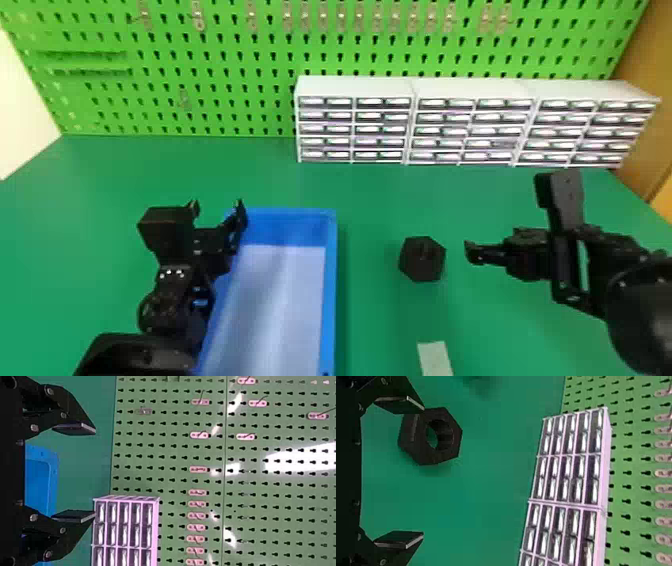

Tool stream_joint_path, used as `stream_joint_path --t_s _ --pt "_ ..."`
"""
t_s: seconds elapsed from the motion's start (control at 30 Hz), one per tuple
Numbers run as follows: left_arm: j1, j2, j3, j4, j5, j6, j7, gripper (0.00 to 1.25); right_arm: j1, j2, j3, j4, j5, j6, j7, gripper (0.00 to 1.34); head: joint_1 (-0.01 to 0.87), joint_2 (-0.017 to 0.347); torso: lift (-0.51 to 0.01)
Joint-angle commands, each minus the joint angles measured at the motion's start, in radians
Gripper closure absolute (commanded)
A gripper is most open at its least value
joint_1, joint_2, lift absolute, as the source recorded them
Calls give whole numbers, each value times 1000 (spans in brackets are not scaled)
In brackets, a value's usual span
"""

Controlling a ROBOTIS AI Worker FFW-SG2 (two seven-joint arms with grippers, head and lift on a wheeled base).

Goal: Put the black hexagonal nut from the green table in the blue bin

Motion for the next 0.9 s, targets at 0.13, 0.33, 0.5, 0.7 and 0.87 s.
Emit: stream_joint_path --t_s 0.13,0.33,0.5,0.7,0.87 --pt "-2 0 -3 0 0 0 0 502 -13 8 -5 17 14 17 69 177 657 57 -95" --pt "-5 0 -4 0 0 0 0 502 -21 11 -8 40 19 17 116 177 657 57 -95" --pt "-3 0 -3 0 0 1 0 502 -25 12 -4 42 26 17 121 177 657 57 -95" --pt "-3 0 -4 0 0 1 0 502 -35 11 6 60 33 17 132 177 657 57 -95" --pt "-5 0 -6 0 0 0 0 502 -42 15 15 72 45 14 133 177 657 57 -95"
